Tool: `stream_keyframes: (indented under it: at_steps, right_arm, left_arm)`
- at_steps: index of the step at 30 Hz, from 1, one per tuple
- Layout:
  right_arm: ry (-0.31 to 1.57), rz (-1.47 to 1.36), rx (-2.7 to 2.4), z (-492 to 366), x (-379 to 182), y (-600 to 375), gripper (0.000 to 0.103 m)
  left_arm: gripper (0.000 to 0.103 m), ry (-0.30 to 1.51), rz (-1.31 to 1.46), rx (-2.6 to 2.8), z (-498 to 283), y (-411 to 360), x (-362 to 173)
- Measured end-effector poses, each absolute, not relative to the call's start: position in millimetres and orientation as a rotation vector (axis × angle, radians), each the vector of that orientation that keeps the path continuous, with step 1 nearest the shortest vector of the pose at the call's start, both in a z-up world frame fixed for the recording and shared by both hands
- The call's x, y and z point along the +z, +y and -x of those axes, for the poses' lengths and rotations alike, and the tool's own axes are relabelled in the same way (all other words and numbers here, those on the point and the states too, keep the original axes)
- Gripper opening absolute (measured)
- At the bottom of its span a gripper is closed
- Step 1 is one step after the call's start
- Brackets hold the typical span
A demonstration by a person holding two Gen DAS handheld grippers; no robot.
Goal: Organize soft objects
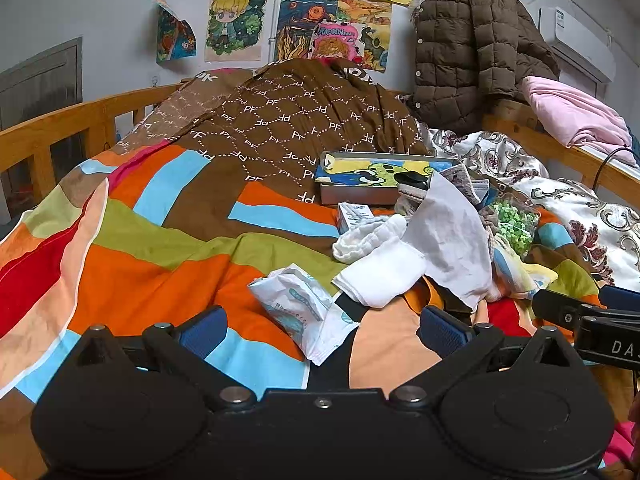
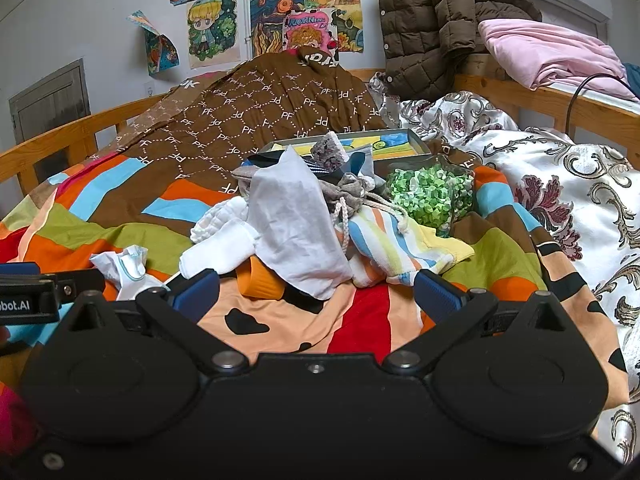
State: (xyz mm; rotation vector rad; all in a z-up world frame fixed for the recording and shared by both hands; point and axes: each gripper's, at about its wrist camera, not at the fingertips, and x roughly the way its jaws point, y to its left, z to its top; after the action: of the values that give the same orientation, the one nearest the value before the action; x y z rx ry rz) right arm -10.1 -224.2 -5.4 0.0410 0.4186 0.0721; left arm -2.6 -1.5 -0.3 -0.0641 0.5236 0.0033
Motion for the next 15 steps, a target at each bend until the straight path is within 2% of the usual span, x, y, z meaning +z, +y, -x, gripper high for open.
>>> stream_keyframes:
  at_steps: [15]
  right_arm:
    - [0.42,-0.041,0.072,10.0,-5.3,-224.3,0.103]
  left_arm:
    - [0.102,0.527,0.063,0.005,2.3,-0.5,-1.3]
